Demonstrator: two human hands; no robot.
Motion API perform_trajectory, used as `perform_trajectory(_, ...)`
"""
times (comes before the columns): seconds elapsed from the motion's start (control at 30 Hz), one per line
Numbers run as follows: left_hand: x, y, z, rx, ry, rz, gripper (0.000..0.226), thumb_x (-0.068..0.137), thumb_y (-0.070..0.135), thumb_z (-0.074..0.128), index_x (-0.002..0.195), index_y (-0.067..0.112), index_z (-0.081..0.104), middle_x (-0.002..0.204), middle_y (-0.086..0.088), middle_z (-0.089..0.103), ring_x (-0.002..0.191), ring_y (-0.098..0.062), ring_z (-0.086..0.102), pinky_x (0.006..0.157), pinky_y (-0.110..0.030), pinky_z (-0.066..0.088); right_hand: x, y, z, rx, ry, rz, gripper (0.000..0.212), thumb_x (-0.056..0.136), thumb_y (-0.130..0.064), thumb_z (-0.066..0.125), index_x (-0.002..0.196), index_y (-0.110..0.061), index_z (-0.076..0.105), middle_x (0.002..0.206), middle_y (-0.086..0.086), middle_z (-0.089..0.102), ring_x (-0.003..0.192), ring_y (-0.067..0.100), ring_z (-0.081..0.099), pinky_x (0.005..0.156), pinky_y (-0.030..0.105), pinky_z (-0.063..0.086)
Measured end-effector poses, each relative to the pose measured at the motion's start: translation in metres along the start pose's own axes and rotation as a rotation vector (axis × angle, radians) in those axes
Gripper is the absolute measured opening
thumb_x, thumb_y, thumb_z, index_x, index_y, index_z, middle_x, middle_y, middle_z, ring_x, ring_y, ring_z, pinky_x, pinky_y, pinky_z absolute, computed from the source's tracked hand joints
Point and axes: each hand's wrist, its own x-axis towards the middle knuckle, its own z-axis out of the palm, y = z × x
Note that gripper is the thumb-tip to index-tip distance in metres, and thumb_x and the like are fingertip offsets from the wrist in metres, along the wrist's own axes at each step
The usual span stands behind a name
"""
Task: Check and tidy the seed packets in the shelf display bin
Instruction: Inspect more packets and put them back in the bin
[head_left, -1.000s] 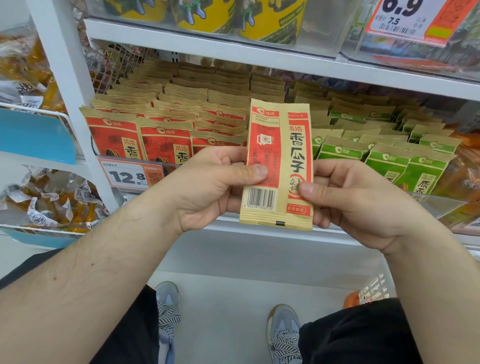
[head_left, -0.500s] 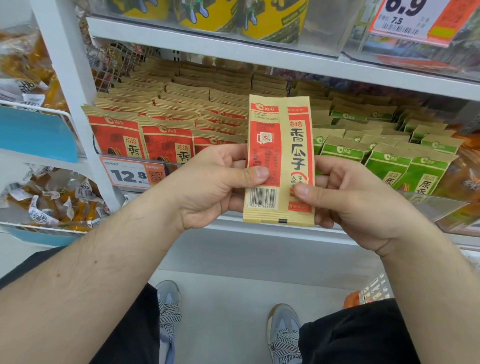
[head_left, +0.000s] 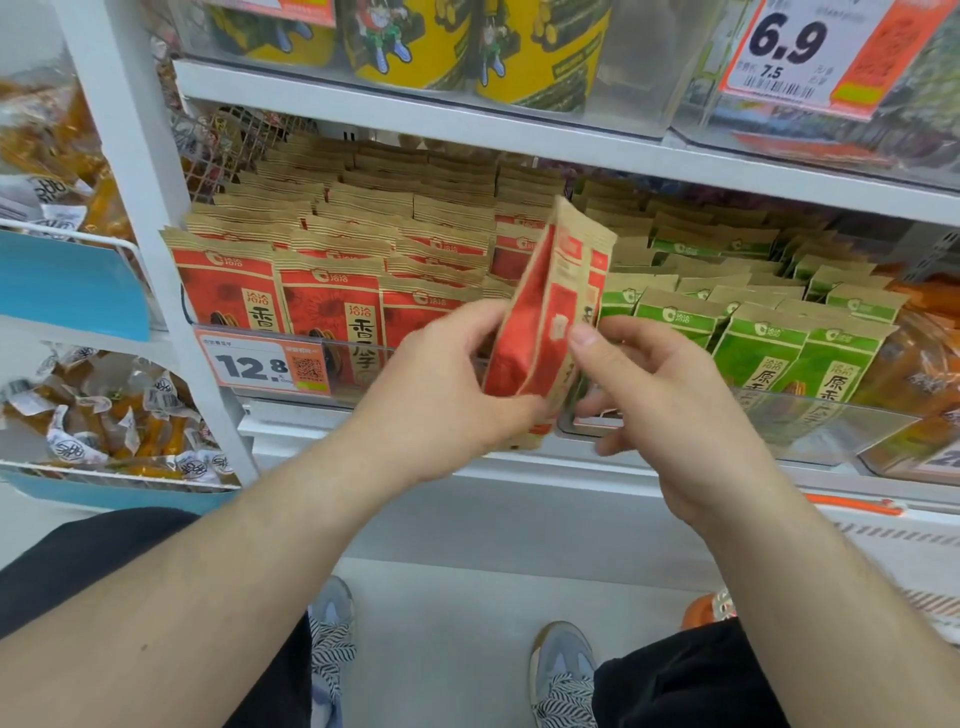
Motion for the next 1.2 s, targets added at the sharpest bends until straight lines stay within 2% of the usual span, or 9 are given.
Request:
perform_trajectory(0.07, -0.006, 0.003, 0.006, 0.251, -0.036, 0.101, 0.060, 0.063, 0.034, 0.086, 0.118, 0.036, 0.061, 0.109, 0.017, 0.066, 0.095, 0.003, 0.063, 0.086, -0.022, 0.051, -0.006, -0.001, 0.008, 0.024, -0.091, 0.012, 0.054, 0.071, -0.056, 0.076, 0.109, -0.020, 0.065, 0.093, 0.003, 0.074, 0.080, 0.016, 0.072, 0.060, 0.035, 0.055)
perform_trajectory(0.17, -0.010, 0.007, 0.007, 0.342, -0.141, 0.133, 0.057, 0.064, 0.050, 0.083, 0.114, 0.043, 0.058, 0.110, 0.020, 0.054, 0.093, 0.002, 0.056, 0.083, -0.013, 0.044, -0.005, 0.001, 0.012, 0.145, -0.074, 0.013, 0.020, 0.087, -0.029, 0.070, 0.098, -0.013, 0.070, 0.091, 0.016, 0.074, 0.086, 0.034, 0.071, 0.076, 0.050, 0.057)
perform_trajectory(0.3, 0.000, 0.004, -0.006, 0.161, 0.041, 0.003, 0.046, 0.066, 0.048, 0.072, 0.110, 0.042, 0.059, 0.108, 0.015, 0.057, 0.087, -0.006, 0.060, 0.082, -0.025, 0.052, 0.002, 0.001, 0.001, 0.449, -0.116, 0.134, 0.016, 0.078, -0.017, 0.064, 0.088, -0.014, 0.076, 0.094, 0.013, 0.075, 0.085, 0.029, 0.071, 0.085, 0.050, 0.053)
perform_trajectory(0.4, 0.001, 0.005, -0.010, -0.184, -0.151, -0.236, 0.049, 0.074, 0.034, 0.080, 0.118, 0.021, 0.063, 0.108, 0.004, 0.071, 0.092, -0.014, 0.070, 0.083, -0.041, 0.058, 0.003, 0.000, -0.002, 0.619, -0.198, 0.175, 0.032, 0.067, -0.020, 0.054, 0.089, -0.010, 0.074, 0.095, 0.016, 0.074, 0.083, 0.032, 0.071, 0.085, 0.050, 0.055)
perform_trajectory(0.5, -0.002, 0.007, -0.010, -0.359, -0.255, -0.273, 0.031, 0.078, 0.016, 0.068, 0.108, 0.008, 0.068, 0.094, -0.009, 0.074, 0.079, -0.021, 0.071, 0.068, -0.039, 0.059, 0.005, 0.002, -0.002, 0.619, -0.235, 0.198, 0.035, 0.068, -0.021, 0.054, 0.096, -0.008, 0.069, 0.091, 0.014, 0.074, 0.077, 0.029, 0.071, 0.083, 0.048, 0.054)
perform_trajectory(0.67, -0.001, 0.006, -0.013, -0.379, -0.233, -0.281, 0.042, 0.071, 0.018, 0.069, 0.109, 0.002, 0.067, 0.086, -0.010, 0.074, 0.069, -0.019, 0.071, 0.057, -0.032, 0.059, 0.013, 0.008, -0.005, 0.574, -0.218, 0.192, 0.042, 0.072, -0.020, 0.060, 0.112, -0.008, 0.066, 0.109, 0.016, 0.072, 0.093, 0.034, 0.069, 0.093, 0.055, 0.051)
perform_trajectory(1.0, 0.001, 0.005, -0.017, -0.218, -0.161, -0.130, 0.025, 0.082, 0.002, 0.071, 0.101, 0.018, 0.073, 0.095, -0.009, 0.075, 0.083, -0.025, 0.072, 0.074, -0.034, 0.060, 0.020, 0.014, -0.021, 0.361, -0.097, -0.047, 0.035, 0.061, -0.026, 0.079, 0.092, -0.013, 0.069, 0.084, 0.010, 0.072, 0.074, 0.030, 0.061, 0.071, 0.040, 0.045)
perform_trajectory(1.1, 0.002, 0.007, -0.018, -0.120, -0.191, -0.036, 0.027, 0.081, 0.007, 0.075, 0.099, 0.027, 0.074, 0.095, -0.002, 0.076, 0.088, -0.031, 0.069, 0.084, -0.043, 0.059, 0.019, 0.013, -0.031, 0.423, -0.142, -0.115, 0.047, 0.040, -0.036, 0.092, 0.077, -0.017, 0.069, 0.067, 0.004, 0.067, 0.044, 0.012, 0.048, 0.044, 0.019, 0.037)
perform_trajectory(1.2, 0.004, 0.012, -0.025, -0.127, -0.167, 0.062, 0.019, 0.080, 0.022, 0.076, 0.098, 0.028, 0.075, 0.095, 0.000, 0.076, 0.092, -0.030, 0.069, 0.082, -0.040, 0.059, 0.018, 0.005, -0.041, 0.461, -0.143, -0.236, 0.046, 0.043, -0.045, 0.091, 0.073, -0.016, 0.071, 0.058, 0.003, 0.064, 0.037, 0.011, 0.046, 0.043, 0.019, 0.037)
